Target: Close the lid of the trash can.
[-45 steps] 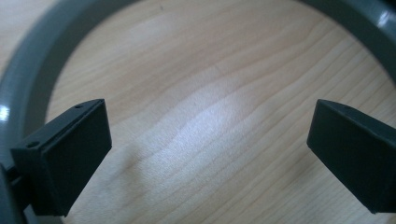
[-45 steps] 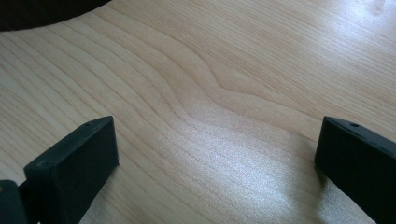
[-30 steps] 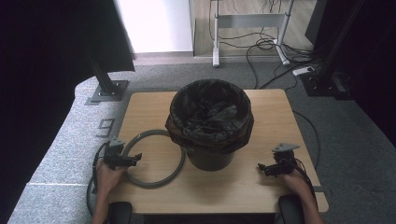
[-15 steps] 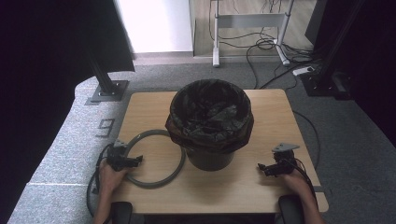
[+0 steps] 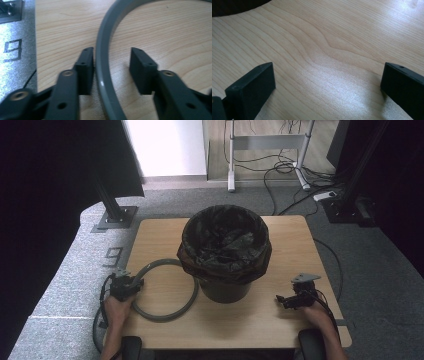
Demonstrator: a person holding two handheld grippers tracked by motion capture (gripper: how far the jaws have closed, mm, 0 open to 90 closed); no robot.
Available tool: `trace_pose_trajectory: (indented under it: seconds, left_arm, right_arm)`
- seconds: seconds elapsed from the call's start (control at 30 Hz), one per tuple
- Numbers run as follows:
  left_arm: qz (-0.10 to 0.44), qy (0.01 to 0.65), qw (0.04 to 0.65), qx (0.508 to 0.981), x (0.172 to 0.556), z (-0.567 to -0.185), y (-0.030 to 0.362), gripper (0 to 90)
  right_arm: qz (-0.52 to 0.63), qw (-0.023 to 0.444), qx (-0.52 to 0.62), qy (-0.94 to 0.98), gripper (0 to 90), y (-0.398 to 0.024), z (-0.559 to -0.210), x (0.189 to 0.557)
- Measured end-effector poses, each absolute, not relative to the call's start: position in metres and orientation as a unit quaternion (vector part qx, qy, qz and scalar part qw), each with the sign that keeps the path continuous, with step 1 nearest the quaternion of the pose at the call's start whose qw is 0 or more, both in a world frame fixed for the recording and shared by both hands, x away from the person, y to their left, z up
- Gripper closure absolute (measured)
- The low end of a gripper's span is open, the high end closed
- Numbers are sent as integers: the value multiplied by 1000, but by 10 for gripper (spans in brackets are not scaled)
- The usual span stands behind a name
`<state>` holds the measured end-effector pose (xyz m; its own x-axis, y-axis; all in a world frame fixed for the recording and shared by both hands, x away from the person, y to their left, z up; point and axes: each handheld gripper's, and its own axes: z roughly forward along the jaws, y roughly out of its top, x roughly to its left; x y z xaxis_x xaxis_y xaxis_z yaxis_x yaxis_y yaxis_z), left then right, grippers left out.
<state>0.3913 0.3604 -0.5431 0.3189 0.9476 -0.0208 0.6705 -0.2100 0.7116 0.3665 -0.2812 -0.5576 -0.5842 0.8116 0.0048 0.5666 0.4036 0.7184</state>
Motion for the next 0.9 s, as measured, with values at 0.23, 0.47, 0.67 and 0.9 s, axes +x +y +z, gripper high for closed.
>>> trace_pose_trajectory:
  seconds: [0.23, 0.47, 0.67, 0.9]
  left_arm:
    - [218, 544, 318, 745, 393, -542, 361, 759]
    - [181, 561, 327, 739, 395, -539, 363, 788]
    - [135, 565, 347, 737, 398, -537, 370, 793]
    - [113, 558, 350, 744, 402, -531, 372, 795]
  right_arm:
    - [348, 176, 421, 819, 0, -281, -558, 367]
    - [348, 176, 421, 819, 0, -281, -558, 367]
    - [348, 176, 421, 819, 0, -281, -558, 367]
    - [348, 176, 421, 819, 0, -281, -558, 367]
